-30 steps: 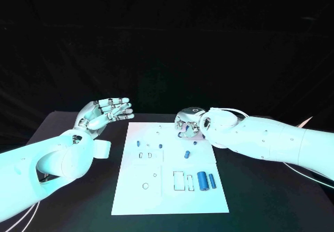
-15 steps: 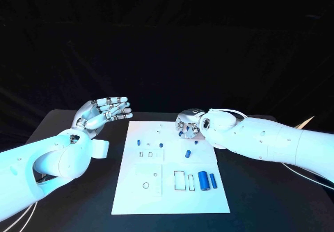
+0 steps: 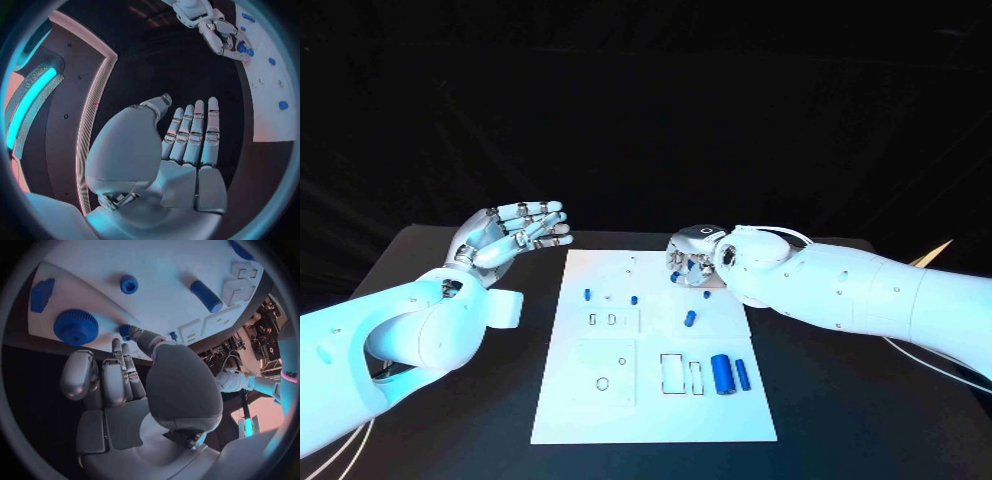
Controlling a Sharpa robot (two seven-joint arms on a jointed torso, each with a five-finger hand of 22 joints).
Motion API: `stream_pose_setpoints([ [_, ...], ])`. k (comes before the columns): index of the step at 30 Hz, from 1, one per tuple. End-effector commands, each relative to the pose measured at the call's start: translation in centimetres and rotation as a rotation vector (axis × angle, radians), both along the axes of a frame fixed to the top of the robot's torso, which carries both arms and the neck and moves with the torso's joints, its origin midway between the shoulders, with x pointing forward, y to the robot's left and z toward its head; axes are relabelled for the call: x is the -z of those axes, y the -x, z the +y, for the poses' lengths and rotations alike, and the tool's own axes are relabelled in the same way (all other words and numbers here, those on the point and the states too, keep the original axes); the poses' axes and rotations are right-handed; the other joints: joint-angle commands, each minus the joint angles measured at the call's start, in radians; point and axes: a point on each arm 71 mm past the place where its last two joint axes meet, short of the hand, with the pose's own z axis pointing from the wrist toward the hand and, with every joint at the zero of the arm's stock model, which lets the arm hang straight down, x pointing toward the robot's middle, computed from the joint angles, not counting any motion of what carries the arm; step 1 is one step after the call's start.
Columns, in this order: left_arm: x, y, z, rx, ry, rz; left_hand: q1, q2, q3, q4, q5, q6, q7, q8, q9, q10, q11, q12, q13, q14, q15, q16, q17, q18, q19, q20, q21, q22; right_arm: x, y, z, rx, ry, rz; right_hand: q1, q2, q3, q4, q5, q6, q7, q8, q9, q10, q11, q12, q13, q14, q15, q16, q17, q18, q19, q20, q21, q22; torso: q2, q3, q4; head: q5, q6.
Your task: Assemble the parts on the task board
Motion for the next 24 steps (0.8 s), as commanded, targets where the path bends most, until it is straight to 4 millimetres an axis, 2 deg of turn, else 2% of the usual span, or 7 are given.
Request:
stream_pose_setpoints([
  [1,-0.14,-0.02,-0.07,0.004,0.002,-0.003,-0.021,-0.015,0.022,-0.008,0.002,-0.003,0.013,0.007,0.013,0.004,0.0,-0.012,0.014,-0.009,0.003,0.002,0.017,0.011,0.028,-0.003,0.014,0.021,0.1,-0.02,0.07,-0.002,0.006,0.005,0.018,0.023,0.038,0.015,0.015,0.021,0.003,-0.007,0.016,-0.006,0.0,0.013,0.009,0.049,0.012,0.023,0.019,-0.023,0.013,0.001,0.028,0.025,0.003,-0.0014,0.0031,-0.003,0.001],
  [12,-0.12,-0.05,-0.06,0.005,0.001,-0.001,-0.021,-0.015,0.023,-0.01,0.002,-0.004,0.014,0.006,0.013,0.003,0.0,-0.012,0.014,-0.01,0.003,0.001,0.018,0.011,0.028,-0.003,0.015,0.021,0.43,0.09,0.2,-0.005,0.002,0.019,0.011,0.034,0.074,0.013,0.013,0.043,-0.001,0.008,0.036,0.039,-0.007,0.017,0.01,0.049,0.007,0.034,0.019,-0.029,0.018,-0.001,0.064,0.069,0.004,-0.0042,0.0095,-0.01,-0.001],
  [17,-0.11,-0.06,-0.01,0.004,0.0,0.0,-0.021,-0.015,0.023,-0.01,0.002,-0.004,0.014,0.006,0.013,0.003,0.0,-0.012,0.014,-0.01,0.003,0.001,0.018,0.011,0.028,-0.003,0.015,0.021,0.47,0.15,0.25,-0.005,-0.003,0.023,0.004,0.039,0.081,0.016,0.012,0.053,-0.005,0.017,0.046,0.057,-0.012,0.018,0.011,0.048,0.004,0.035,0.015,-0.031,0.021,-0.003,0.079,0.087,0.006,-0.0043,0.0136,-0.013,-0.001],
  [21,-0.11,-0.06,0.0,0.004,0.0,0.001,-0.02,-0.015,0.024,-0.011,0.001,-0.005,0.014,0.006,0.013,0.001,0.001,-0.013,0.013,-0.011,0.003,0.0,0.019,0.011,0.027,-0.003,0.015,0.021,0.48,0.12,0.19,-0.002,0.0,0.02,0.017,0.063,0.097,0.005,0.013,0.076,-0.014,0.036,0.065,0.091,-0.022,0.021,0.015,0.048,-0.004,0.039,0.014,-0.036,0.029,-0.01,0.104,0.119,0.006,-0.0056,0.0155,-0.016,-0.002],
  [24,-0.11,-0.05,0.01,0.003,0.0,0.001,-0.02,-0.015,0.024,-0.011,0.001,-0.005,0.014,0.006,0.013,0.001,0.001,-0.013,0.013,-0.011,0.003,0.0,0.019,0.011,0.027,-0.003,0.015,0.021,0.33,0.1,0.2,0.002,-0.005,-0.003,0.029,0.086,0.116,-0.013,0.013,0.087,-0.019,0.057,0.088,0.124,-0.03,0.023,0.022,0.048,-0.011,0.039,0.007,-0.048,0.048,-0.018,0.152,0.176,0.006,-0.0064,0.0167,-0.016,-0.002],
])
